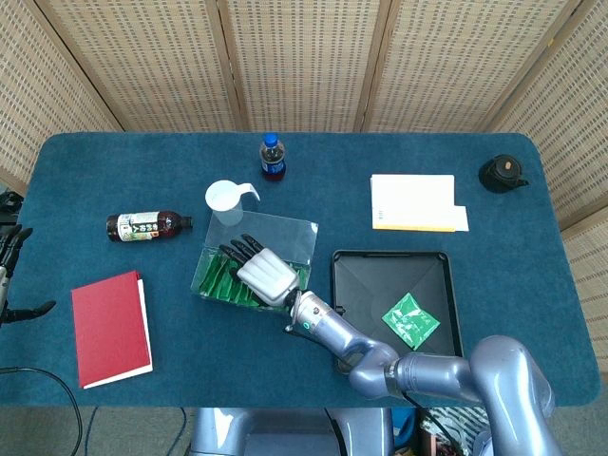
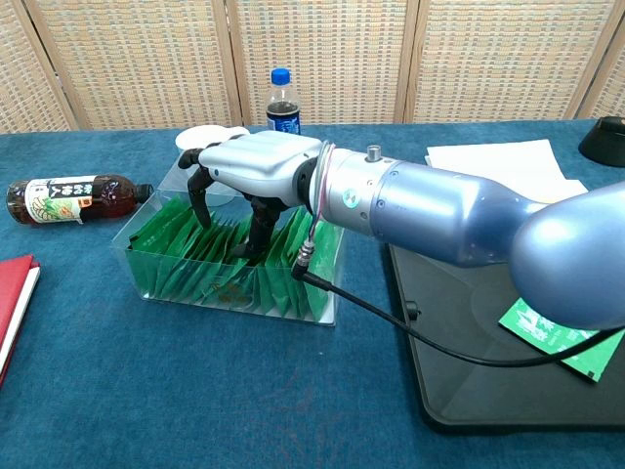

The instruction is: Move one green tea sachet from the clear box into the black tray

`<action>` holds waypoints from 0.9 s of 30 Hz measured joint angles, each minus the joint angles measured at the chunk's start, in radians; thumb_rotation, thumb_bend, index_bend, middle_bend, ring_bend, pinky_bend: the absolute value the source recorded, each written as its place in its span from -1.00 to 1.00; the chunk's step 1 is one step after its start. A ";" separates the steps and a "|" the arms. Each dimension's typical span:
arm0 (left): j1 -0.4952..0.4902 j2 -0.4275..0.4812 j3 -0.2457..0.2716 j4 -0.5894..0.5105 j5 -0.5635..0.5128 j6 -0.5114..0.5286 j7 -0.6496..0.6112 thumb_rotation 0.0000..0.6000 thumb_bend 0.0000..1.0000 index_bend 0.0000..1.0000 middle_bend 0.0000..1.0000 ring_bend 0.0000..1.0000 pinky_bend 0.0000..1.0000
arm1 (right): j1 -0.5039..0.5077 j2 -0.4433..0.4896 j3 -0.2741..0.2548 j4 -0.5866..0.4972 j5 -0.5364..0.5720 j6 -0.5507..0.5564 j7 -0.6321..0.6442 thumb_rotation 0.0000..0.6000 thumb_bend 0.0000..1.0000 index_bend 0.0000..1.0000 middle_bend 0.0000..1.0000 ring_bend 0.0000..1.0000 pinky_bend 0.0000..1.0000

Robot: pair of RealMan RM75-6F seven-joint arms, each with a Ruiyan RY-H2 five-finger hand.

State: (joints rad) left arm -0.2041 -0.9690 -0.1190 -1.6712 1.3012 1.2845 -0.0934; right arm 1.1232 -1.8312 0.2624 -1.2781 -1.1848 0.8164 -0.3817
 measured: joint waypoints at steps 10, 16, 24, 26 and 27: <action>-0.003 0.000 0.000 0.002 -0.004 -0.007 -0.001 1.00 -0.84 -1.00 -1.00 -1.00 -1.00 | 0.003 0.014 0.004 -0.007 -0.010 0.002 0.008 1.00 -0.17 -0.08 -0.77 -1.00 -1.00; -0.006 0.000 0.001 0.002 -0.005 -0.011 0.002 1.00 -0.84 -1.00 -1.00 -1.00 -1.00 | -0.001 0.048 -0.008 -0.041 -0.013 -0.006 -0.006 1.00 -0.17 -0.07 -0.77 -1.00 -1.00; -0.007 -0.001 0.003 0.000 -0.003 -0.012 0.009 1.00 -0.84 -1.00 -1.00 -1.00 -1.00 | -0.002 0.063 -0.030 -0.070 0.001 -0.026 -0.030 1.00 -0.17 -0.06 -0.77 -1.00 -1.00; -0.007 -0.001 0.003 0.000 -0.003 -0.012 0.008 1.00 -0.84 -1.00 -1.00 -1.00 -1.00 | -0.001 0.063 -0.031 -0.071 0.004 -0.028 -0.032 1.00 -0.17 -0.06 -0.77 -1.00 -1.00; -0.007 0.000 0.003 0.000 -0.003 -0.012 0.007 1.00 -0.84 -1.00 -1.00 -1.00 -1.00 | -0.001 0.063 -0.032 -0.072 0.004 -0.028 -0.032 1.00 -0.17 -0.06 -0.77 -1.00 -1.00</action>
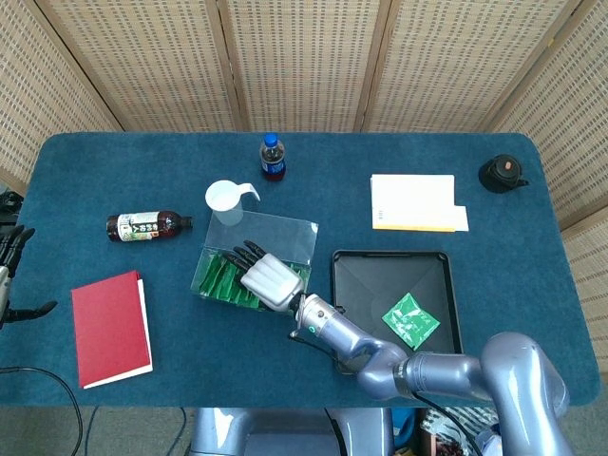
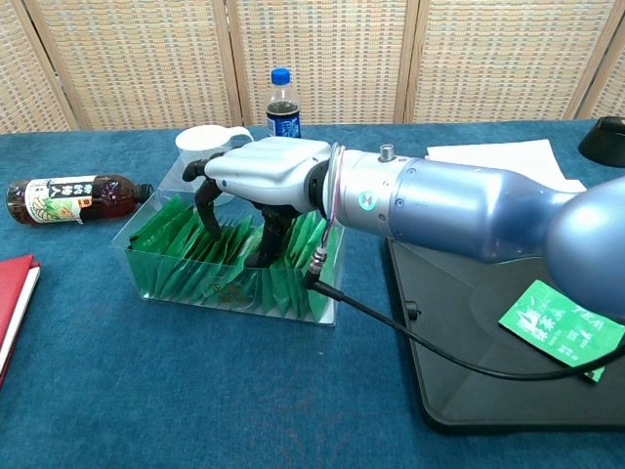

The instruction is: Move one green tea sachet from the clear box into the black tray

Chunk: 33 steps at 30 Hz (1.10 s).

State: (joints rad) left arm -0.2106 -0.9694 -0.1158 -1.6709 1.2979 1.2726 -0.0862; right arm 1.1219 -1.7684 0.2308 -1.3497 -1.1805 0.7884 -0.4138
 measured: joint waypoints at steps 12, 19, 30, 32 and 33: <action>-0.002 0.001 -0.001 0.005 -0.003 -0.007 -0.009 1.00 -0.84 -1.00 -1.00 -1.00 -1.00 | -0.001 0.006 0.001 0.009 0.010 0.001 0.003 1.00 -0.17 -0.06 -0.77 -1.00 -1.00; -0.003 0.001 0.001 0.004 -0.001 -0.005 -0.004 1.00 -0.84 -1.00 -1.00 -1.00 -1.00 | -0.002 -0.016 0.002 0.035 0.020 0.000 0.015 1.00 -0.17 -0.06 -0.76 -1.00 -1.00; -0.003 0.003 -0.001 0.008 -0.006 -0.010 -0.018 1.00 -0.84 -1.00 -1.00 -1.00 -1.00 | 0.001 -0.084 0.025 0.127 0.027 0.030 0.057 1.00 -0.15 -0.06 -0.74 -1.00 -1.00; -0.003 0.004 -0.001 0.008 -0.006 -0.010 -0.019 1.00 -0.84 -1.00 -1.00 -1.00 -1.00 | 0.000 -0.095 0.031 0.141 0.024 0.036 0.072 1.00 -0.14 -0.06 -0.74 -1.00 -1.00; -0.003 0.004 -0.001 0.008 -0.006 -0.010 -0.019 1.00 -0.84 -1.00 -1.00 -1.00 -1.00 | -0.001 -0.103 0.035 0.150 0.023 0.038 0.081 1.00 -0.13 -0.06 -0.74 -1.00 -1.00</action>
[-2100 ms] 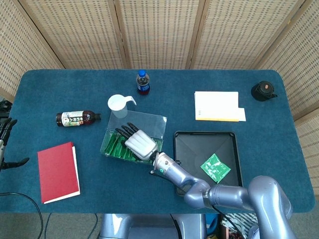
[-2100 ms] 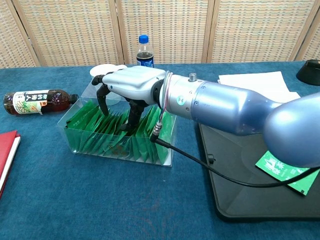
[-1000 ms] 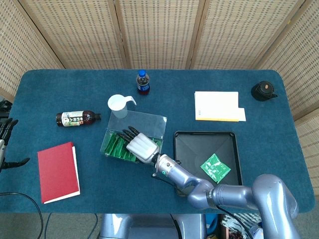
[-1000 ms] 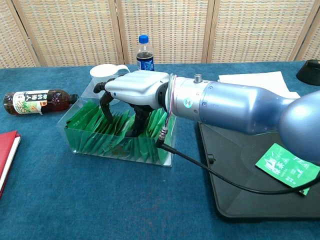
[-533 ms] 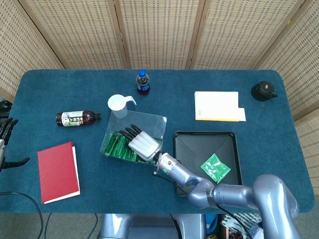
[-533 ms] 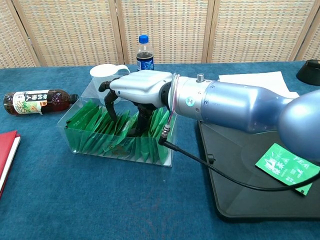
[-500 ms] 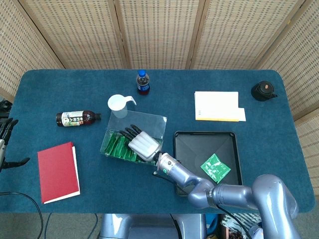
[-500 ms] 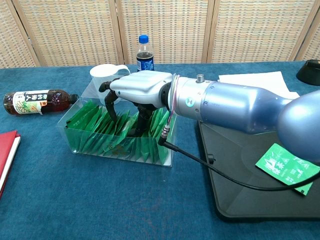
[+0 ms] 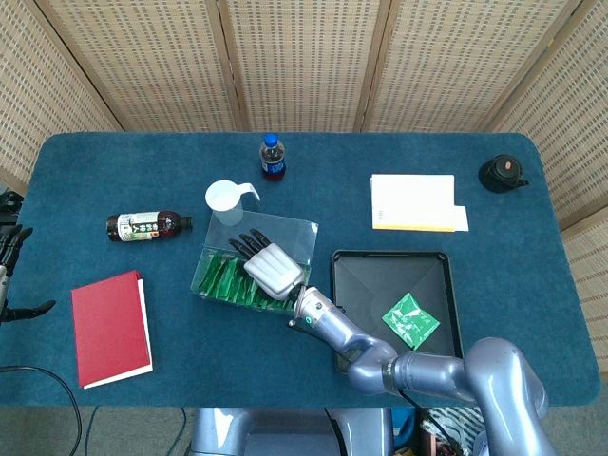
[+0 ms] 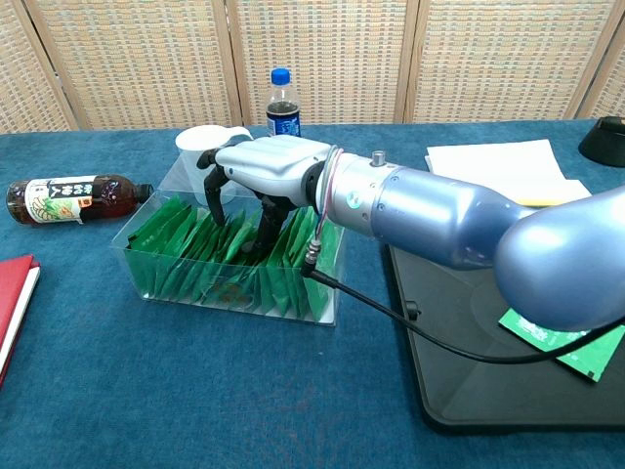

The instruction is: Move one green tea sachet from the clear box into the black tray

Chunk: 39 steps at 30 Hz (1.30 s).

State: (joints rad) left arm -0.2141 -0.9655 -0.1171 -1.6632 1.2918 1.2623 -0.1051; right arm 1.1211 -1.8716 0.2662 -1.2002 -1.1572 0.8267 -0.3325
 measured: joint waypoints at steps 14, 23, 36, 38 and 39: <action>-0.003 0.000 -0.001 0.002 -0.004 -0.007 -0.002 1.00 -0.84 -1.00 -1.00 -1.00 -1.00 | 0.003 -0.039 0.012 0.053 -0.020 0.017 0.016 1.00 -0.06 -0.04 -0.73 -1.00 -0.99; -0.002 0.002 0.000 0.001 -0.001 -0.005 -0.006 1.00 -0.84 -1.00 -1.00 -1.00 -1.00 | -0.005 -0.035 0.008 0.054 -0.039 0.028 0.020 1.00 -0.06 0.06 -0.71 -1.00 -0.99; -0.002 0.005 0.000 0.001 0.001 -0.003 -0.010 1.00 -0.84 -1.00 -1.00 -1.00 -1.00 | -0.009 -0.037 -0.003 0.065 -0.063 0.017 0.031 1.00 0.19 0.12 -0.71 -1.00 -0.99; -0.001 0.005 0.000 0.001 0.001 -0.003 -0.011 1.00 -0.84 -1.00 -1.00 -1.00 -1.00 | -0.009 -0.038 -0.003 0.067 -0.066 0.017 0.032 1.00 0.23 0.12 -0.70 -1.00 -0.99; -0.002 0.005 -0.001 0.001 0.000 -0.003 -0.012 1.00 -0.84 -1.00 -1.00 -1.00 -1.00 | -0.009 -0.039 -0.003 0.069 -0.069 0.018 0.032 1.00 0.24 0.12 -0.70 -1.00 -0.99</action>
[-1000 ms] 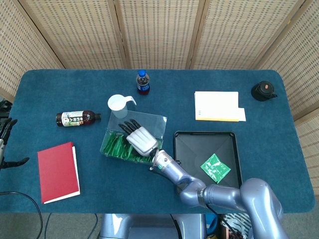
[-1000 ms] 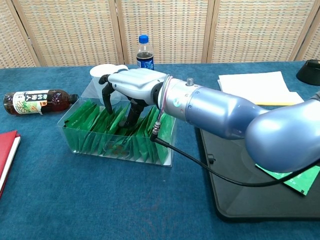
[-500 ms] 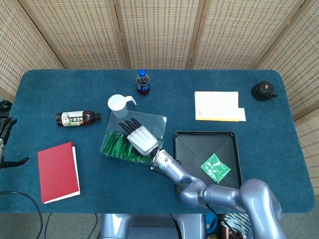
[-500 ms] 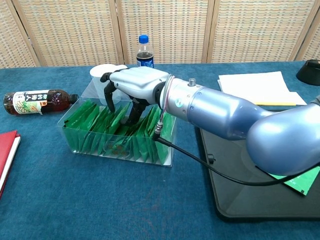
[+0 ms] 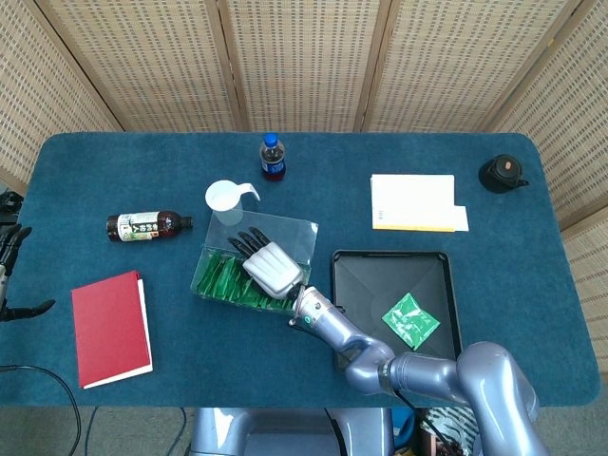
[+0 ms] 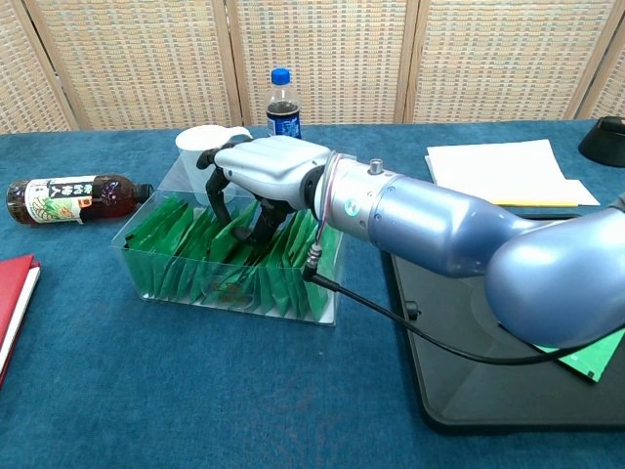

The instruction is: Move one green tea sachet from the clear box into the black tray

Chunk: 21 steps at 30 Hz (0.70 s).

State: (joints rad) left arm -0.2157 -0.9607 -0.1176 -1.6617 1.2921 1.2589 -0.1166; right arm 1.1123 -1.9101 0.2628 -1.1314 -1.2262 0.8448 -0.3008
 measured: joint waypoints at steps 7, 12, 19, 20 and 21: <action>0.000 0.000 0.001 0.001 0.001 -0.001 -0.003 1.00 -0.84 -1.00 -1.00 -1.00 -1.00 | -0.005 0.001 -0.003 0.005 -0.023 0.014 0.010 1.00 0.27 0.18 -0.67 -1.00 -0.96; 0.000 0.000 0.001 -0.001 0.003 0.001 -0.001 1.00 -0.84 -1.00 -1.00 -1.00 -1.00 | -0.012 0.008 -0.009 0.003 -0.049 0.030 0.019 1.00 0.27 0.26 -0.65 -1.00 -0.96; 0.000 0.000 0.003 -0.004 0.004 0.001 0.002 1.00 -0.84 -1.00 -1.00 -1.00 -1.00 | -0.022 0.031 -0.011 -0.028 -0.072 0.051 0.028 1.00 0.29 0.26 -0.65 -1.00 -0.96; 0.000 0.000 0.003 -0.005 0.005 0.002 0.002 1.00 -0.84 -1.00 -1.00 -1.00 -1.00 | -0.023 0.036 -0.010 -0.035 -0.075 0.055 0.027 1.00 0.29 0.26 -0.65 -1.00 -0.96; 0.000 0.000 0.003 -0.005 0.007 0.002 0.002 1.00 -0.84 -1.00 -1.00 -1.00 -1.00 | -0.025 0.046 -0.008 -0.048 -0.080 0.063 0.025 1.00 0.29 0.26 -0.65 -1.00 -0.96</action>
State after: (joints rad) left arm -0.2153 -0.9606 -0.1147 -1.6670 1.2992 1.2614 -0.1147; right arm 1.0869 -1.8644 0.2547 -1.1794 -1.3059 0.9078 -0.2759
